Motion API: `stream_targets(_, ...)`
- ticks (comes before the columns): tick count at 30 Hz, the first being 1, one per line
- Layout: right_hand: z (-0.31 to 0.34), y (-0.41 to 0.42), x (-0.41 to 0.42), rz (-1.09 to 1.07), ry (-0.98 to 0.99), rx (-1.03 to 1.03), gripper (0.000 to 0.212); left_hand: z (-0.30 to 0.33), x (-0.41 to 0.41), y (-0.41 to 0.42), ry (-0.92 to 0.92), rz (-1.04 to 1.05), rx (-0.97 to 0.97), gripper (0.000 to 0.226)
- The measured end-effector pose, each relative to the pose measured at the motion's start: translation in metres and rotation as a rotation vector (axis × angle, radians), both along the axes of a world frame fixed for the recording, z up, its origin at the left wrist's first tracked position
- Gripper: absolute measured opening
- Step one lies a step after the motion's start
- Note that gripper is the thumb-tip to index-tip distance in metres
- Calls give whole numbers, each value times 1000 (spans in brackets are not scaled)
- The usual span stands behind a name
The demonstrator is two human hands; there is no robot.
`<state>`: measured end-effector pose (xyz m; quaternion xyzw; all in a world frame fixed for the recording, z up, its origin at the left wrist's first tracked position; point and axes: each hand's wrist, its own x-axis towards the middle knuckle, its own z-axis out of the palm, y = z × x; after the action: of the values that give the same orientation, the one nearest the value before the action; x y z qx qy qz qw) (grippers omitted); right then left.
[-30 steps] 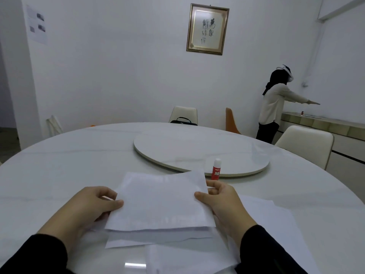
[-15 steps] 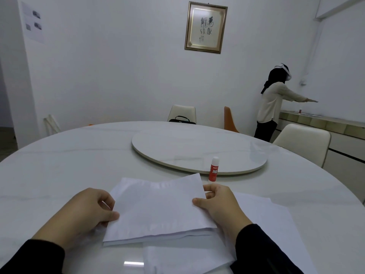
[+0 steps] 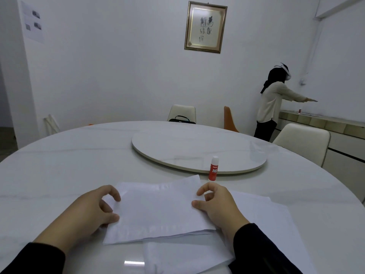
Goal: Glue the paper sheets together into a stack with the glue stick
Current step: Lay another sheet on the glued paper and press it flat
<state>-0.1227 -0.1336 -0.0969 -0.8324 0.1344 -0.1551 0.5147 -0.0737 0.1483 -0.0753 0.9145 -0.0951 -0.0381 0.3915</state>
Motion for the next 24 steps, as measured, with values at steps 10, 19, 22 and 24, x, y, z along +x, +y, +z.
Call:
stream_targets(10, 1, 2, 1, 0, 11, -125, 21, -4, 0, -2, -121, -30, 106, 18)
stream_targets(19, 3, 6, -1, -11, 21, -209, 17, -4, -7, -10, -207, -50, 247, 20)
stream_targets(22, 2, 8, -1, -5, 2, -275, 13, -7, -8, -12, -244, -76, 329, 24)
stream_targets(24, 0, 10, 0, 0, -9, -337, 9, -8, -7, -15, -258, -83, 375, 26)
